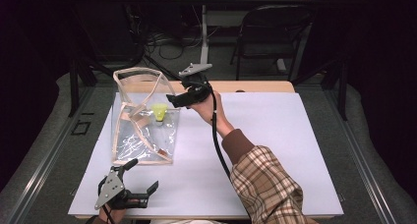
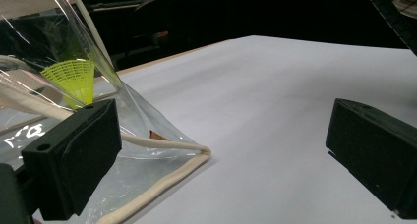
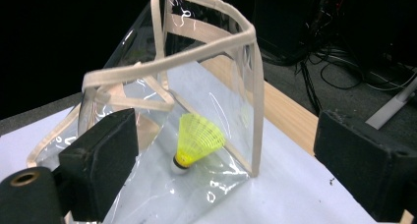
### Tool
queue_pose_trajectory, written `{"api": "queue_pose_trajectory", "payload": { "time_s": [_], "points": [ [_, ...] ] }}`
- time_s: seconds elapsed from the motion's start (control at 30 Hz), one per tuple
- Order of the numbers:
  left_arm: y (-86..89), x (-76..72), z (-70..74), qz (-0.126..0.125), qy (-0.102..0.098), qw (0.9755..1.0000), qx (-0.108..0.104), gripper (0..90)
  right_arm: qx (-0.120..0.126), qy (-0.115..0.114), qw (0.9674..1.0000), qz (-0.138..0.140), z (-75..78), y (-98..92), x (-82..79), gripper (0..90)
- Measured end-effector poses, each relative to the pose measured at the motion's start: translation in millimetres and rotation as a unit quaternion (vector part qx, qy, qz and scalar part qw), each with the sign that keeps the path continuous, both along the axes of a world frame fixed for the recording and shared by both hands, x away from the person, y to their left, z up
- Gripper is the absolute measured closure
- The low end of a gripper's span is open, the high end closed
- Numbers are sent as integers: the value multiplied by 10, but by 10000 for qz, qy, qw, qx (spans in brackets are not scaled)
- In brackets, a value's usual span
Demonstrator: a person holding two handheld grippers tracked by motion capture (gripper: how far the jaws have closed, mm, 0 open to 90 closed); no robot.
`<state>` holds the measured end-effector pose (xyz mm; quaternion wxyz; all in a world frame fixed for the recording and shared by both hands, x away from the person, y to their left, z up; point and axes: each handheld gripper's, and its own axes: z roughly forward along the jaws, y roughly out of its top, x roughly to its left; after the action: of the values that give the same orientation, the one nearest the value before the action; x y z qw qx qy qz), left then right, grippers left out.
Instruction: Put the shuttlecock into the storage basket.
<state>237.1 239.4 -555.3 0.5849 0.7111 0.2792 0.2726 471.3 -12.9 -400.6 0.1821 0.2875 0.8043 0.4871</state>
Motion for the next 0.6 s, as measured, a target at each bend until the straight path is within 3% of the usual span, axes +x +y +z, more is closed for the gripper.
{"api": "queue_pose_trajectory", "payload": {
  "time_s": [0.6],
  "points": [
    [-4,-9,-1,-32,-6,10000,1,2,-234,-34,9997,-6,-69,-403,-239,48]
  ]
}}
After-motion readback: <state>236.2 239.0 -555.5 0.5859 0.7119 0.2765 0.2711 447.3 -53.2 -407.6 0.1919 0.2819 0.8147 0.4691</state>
